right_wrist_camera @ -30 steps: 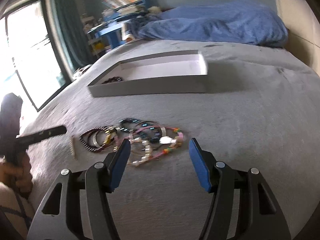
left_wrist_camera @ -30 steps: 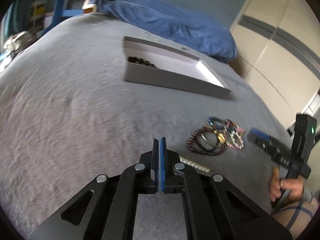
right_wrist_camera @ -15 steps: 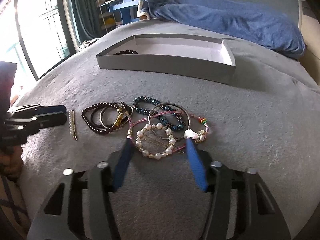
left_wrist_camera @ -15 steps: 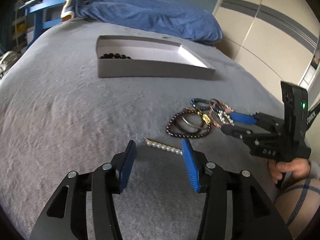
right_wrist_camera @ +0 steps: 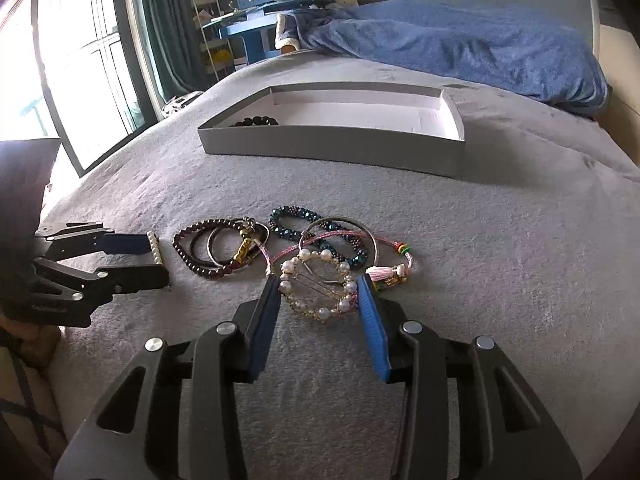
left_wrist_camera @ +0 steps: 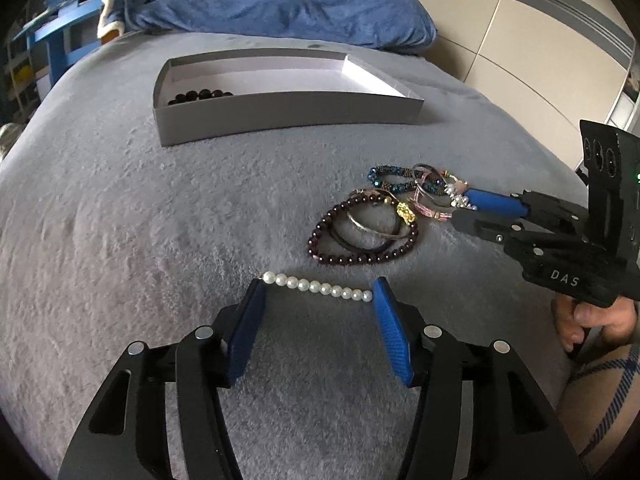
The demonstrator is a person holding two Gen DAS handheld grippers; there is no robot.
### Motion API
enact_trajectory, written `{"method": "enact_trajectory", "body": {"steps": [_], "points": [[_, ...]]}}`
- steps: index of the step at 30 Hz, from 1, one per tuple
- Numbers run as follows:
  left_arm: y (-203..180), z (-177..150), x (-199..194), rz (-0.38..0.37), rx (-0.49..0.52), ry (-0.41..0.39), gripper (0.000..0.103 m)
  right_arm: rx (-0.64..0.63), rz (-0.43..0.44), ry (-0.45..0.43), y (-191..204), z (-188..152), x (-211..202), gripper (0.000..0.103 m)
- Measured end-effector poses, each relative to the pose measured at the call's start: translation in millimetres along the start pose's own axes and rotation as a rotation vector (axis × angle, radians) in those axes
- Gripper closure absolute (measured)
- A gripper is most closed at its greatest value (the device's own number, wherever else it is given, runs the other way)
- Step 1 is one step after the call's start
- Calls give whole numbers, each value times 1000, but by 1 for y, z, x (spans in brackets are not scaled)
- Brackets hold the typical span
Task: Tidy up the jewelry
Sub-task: 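Grasp the pearl hairpin with the left tool while the right tool moves to the pearl bracelet, then grasp the pearl ring bracelet with the right tool while the left tool holds the hairpin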
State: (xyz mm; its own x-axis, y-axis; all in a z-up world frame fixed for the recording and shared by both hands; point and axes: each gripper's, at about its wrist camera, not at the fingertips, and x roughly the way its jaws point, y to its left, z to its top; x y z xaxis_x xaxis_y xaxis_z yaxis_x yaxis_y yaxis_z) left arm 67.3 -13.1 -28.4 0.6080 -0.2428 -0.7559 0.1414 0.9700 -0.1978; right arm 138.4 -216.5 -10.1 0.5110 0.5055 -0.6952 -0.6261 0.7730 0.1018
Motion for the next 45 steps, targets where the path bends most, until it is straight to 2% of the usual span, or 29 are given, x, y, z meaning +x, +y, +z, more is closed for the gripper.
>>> {"method": "enact_trajectory", "body": {"steps": [8,11,20,29,38,41,43,45], "points": [[17,-2,-12,-32,-70,-44,47,60,-3,-62,-10,-1,-14,63],[24,-4,-19,-20,-92,-60,47,93,-9,-77,-16,-1,-17,63],[25,-1,-29,14,-70,-96,47,97,-12,-79,-17,0,-16,63],[23,27,-37,26,-38,-155,47,127,15,-83,-24,6,-18,63],[19,63,-31,5,-22,-201,47,114,12,-101,-29,29,-14,63],[18,71,-26,1,-11,-204,47,169,80,-125,-37,37,-20,63],[18,76,-24,-4,-11,-206,47,274,208,-159,-51,40,-27,63],[17,79,-23,-6,-9,-209,47,351,276,-191,-63,42,-35,64]]}}
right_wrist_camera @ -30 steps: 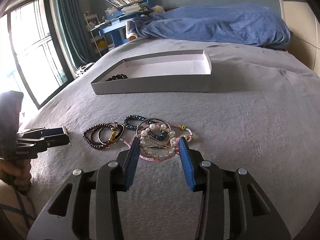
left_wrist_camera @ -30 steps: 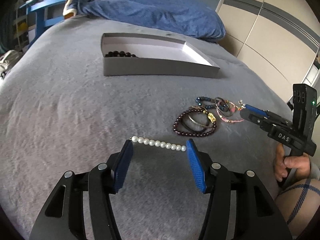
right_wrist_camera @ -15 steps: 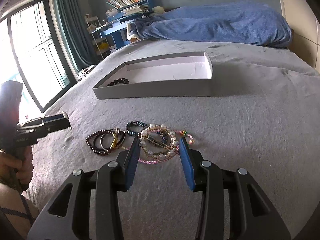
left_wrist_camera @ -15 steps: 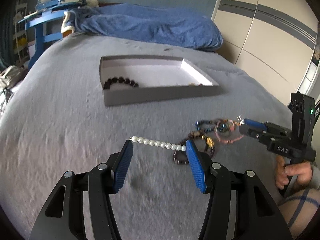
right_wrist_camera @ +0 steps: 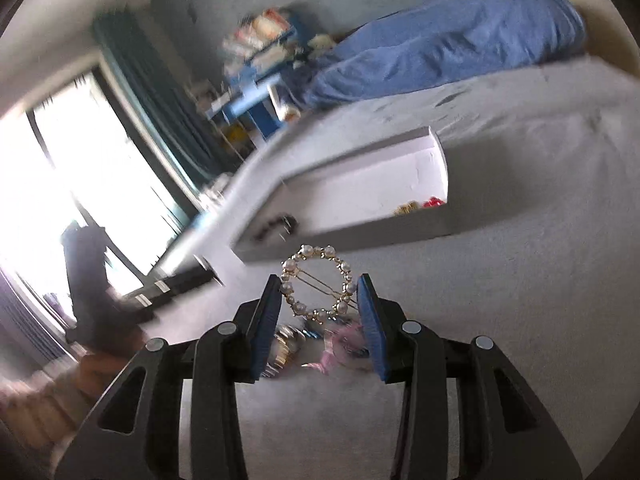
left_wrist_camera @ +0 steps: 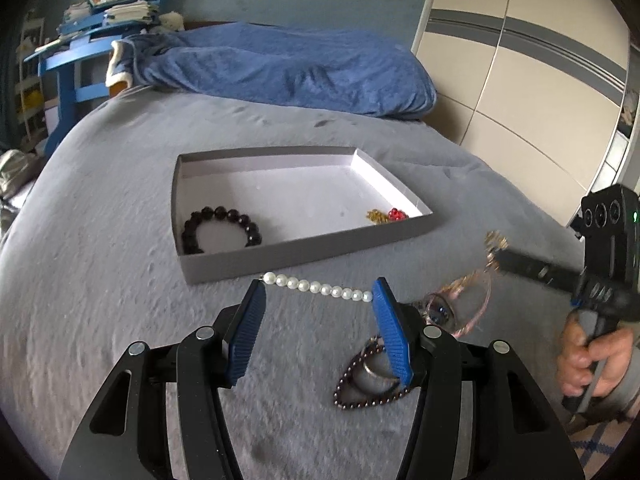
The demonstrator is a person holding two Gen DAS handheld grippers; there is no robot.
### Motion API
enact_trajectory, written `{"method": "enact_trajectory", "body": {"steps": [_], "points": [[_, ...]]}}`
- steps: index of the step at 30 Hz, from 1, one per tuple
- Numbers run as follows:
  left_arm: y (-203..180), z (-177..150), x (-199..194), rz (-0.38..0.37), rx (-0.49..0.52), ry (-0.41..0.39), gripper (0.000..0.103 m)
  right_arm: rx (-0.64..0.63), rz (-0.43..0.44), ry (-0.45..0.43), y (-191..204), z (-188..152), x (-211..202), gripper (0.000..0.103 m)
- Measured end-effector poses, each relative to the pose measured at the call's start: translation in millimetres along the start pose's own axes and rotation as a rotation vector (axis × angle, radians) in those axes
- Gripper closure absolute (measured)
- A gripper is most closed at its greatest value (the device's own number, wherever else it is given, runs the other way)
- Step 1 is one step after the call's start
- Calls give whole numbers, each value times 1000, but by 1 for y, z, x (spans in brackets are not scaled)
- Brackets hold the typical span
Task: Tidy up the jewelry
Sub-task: 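Grasp the pearl ring bracelet with the right tool while the left tool holds the hairpin, then lower both pearl pieces into the grey box and open both tools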
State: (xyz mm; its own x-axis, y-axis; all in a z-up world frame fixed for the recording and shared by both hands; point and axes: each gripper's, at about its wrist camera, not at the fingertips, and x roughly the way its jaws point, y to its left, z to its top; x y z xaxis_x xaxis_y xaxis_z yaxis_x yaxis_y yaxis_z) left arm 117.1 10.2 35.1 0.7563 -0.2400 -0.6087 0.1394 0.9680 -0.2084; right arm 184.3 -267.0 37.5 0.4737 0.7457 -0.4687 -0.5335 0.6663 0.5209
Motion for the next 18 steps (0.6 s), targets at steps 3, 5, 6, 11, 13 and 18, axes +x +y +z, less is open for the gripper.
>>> {"method": "enact_trajectory", "body": {"steps": [3,5,6,11,13,18], "points": [[-2,0,0,-4,4,0,47,92,74,-37,-13,9,-13,64],[-2,-1,0,-6,2,1,47,105,72,-46,-15,12,-18,64],[-3,-2,0,-6,2,2,47,101,63,-52,-15,14,-21,64],[-2,-1,-1,-4,0,-2,47,46,-3,-62,-11,22,-26,64],[-1,3,0,-2,-2,-6,47,17,-32,-53,-10,26,-22,64],[2,16,11,7,-2,-7,47,-44,-92,-18,-8,44,4,64]]}}
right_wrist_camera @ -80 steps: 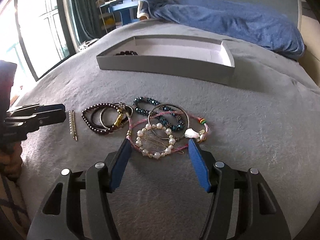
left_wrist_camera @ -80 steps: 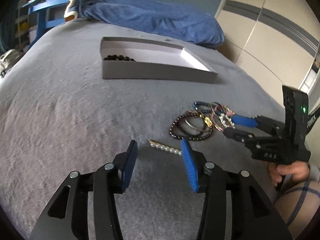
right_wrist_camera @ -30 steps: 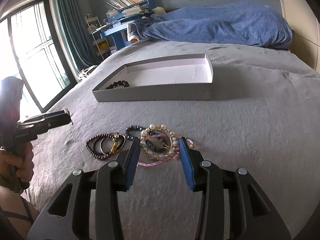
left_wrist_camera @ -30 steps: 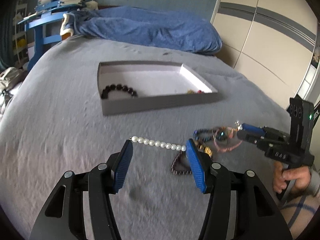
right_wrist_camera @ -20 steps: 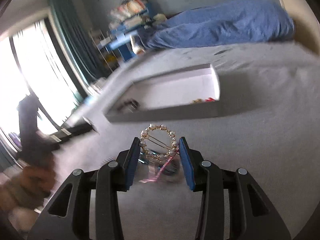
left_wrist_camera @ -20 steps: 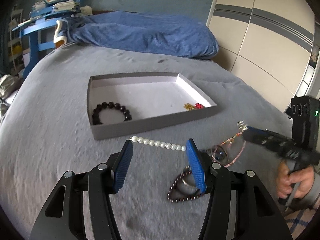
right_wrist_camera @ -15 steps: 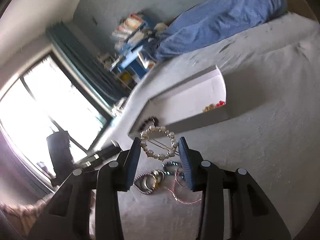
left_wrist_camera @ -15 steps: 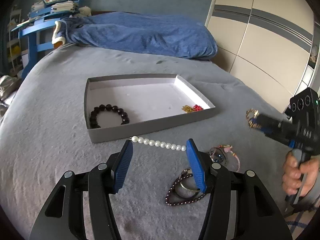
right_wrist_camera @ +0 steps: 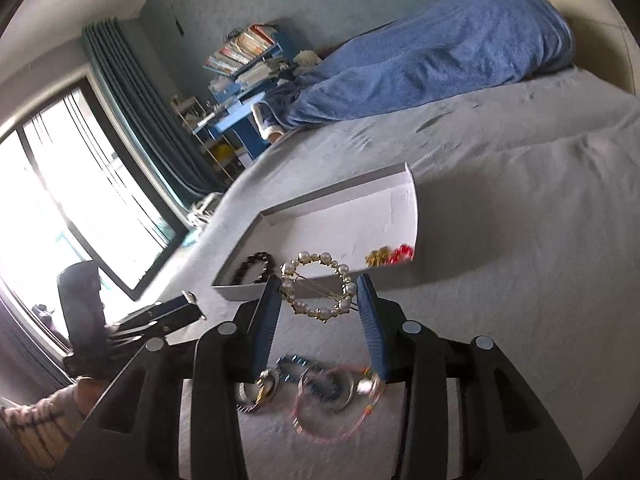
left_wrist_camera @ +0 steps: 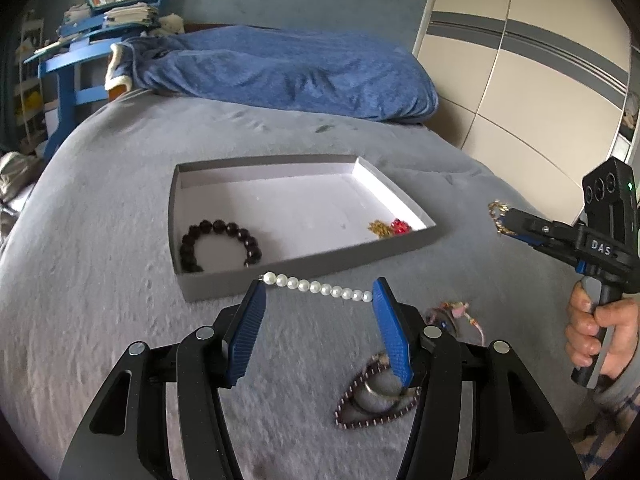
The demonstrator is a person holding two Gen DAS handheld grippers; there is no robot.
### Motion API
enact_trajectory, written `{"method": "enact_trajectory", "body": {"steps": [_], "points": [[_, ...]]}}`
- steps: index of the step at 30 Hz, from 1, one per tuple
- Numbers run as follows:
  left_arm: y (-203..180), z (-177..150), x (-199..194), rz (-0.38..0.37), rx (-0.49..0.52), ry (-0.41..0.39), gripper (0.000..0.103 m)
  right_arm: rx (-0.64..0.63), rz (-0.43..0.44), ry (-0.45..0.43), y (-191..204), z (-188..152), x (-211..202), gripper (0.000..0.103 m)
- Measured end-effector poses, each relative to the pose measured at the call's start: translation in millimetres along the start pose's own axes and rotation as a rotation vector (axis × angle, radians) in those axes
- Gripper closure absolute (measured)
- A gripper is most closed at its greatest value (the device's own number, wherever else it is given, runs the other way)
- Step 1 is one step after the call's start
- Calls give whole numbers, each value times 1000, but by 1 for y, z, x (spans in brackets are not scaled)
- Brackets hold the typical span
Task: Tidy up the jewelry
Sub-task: 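Lower both pearl pieces into the grey box and open both tools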
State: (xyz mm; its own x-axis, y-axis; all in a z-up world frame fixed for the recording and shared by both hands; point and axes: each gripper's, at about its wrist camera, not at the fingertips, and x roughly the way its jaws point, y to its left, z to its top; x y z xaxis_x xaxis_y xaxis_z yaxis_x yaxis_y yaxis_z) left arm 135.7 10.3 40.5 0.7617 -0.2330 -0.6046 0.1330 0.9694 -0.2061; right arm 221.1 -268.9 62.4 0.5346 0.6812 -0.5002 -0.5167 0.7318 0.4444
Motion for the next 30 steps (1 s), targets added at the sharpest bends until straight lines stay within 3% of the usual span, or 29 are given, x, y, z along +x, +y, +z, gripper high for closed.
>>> {"method": "enact_trajectory", "body": {"steps": [4,11,20,24,26,30], "points": [[2,20,20,11,-6,2,47,-62,-58,47,2,21,36,64],[12,55,78,57,-29,68,47,-181,-198,227,1,55,130,64],[29,79,155,98,-55,274,46,-284,-347,378,-8,58,203,64],[29,77,170,143,-8,323,45,-284,-400,384,-14,57,210,63],[26,76,170,156,25,318,32,-273,-374,361,-14,57,204,57],[22,74,156,153,56,276,24,-275,-337,305,-8,55,186,54]]}}
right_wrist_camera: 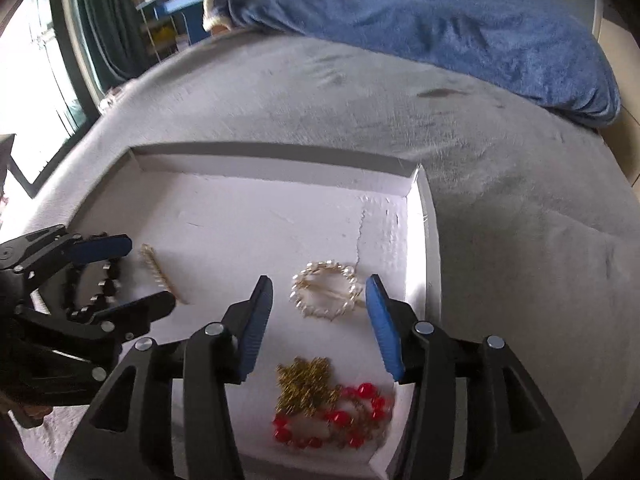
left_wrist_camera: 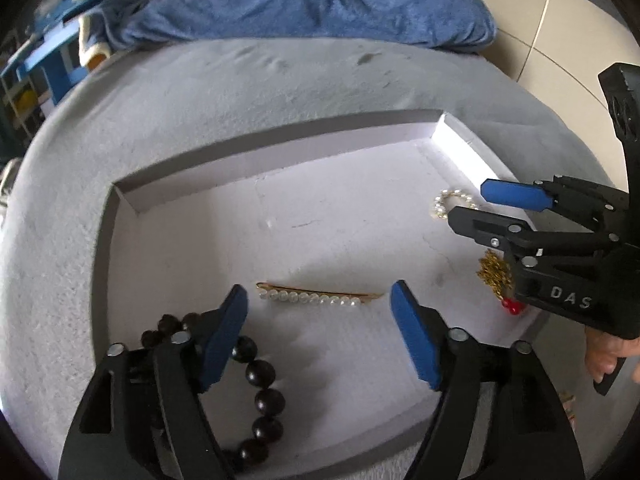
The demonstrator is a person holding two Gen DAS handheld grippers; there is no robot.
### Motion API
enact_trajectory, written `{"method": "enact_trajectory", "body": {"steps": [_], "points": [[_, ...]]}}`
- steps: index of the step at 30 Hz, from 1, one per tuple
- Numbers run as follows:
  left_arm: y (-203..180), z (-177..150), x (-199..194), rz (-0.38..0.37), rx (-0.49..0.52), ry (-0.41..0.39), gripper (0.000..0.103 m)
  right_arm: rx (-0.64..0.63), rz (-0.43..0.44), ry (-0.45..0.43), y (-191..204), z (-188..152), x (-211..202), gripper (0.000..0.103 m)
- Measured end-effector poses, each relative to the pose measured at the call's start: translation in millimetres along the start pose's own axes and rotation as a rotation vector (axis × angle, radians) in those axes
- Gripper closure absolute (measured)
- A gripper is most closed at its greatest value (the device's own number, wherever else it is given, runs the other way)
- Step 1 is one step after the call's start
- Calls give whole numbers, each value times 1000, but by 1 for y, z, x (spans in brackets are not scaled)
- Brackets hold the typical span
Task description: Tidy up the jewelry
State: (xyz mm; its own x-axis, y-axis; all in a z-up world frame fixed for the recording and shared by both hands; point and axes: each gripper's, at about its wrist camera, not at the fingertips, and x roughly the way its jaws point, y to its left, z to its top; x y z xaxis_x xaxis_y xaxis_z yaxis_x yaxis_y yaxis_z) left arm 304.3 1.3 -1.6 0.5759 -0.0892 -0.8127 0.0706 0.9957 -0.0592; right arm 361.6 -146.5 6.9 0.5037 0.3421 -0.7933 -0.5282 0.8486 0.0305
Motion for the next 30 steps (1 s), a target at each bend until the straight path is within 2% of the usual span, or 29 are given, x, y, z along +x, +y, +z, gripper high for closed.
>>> {"method": "enact_trajectory", "body": {"steps": [4,10,14,17,22,30], "points": [[5,-14,-29,-20,-38,-96,20,55,48,-99,-8,-12,-32,45],[7,-43,-75,-19,-49,-243,15,148,69,-206,-23,-42,-74,44],[14,-70,-103,-45,-101,-298,11,170,69,-251,-27,-71,-97,38],[20,-94,-114,-76,-133,-309,11,206,61,-255,-32,-99,-110,37],[20,-134,-117,-86,-135,-269,11,235,34,-217,-34,-142,-119,37],[12,-172,-118,-83,-133,-236,11,258,16,-201,-25,-172,-122,35]]}}
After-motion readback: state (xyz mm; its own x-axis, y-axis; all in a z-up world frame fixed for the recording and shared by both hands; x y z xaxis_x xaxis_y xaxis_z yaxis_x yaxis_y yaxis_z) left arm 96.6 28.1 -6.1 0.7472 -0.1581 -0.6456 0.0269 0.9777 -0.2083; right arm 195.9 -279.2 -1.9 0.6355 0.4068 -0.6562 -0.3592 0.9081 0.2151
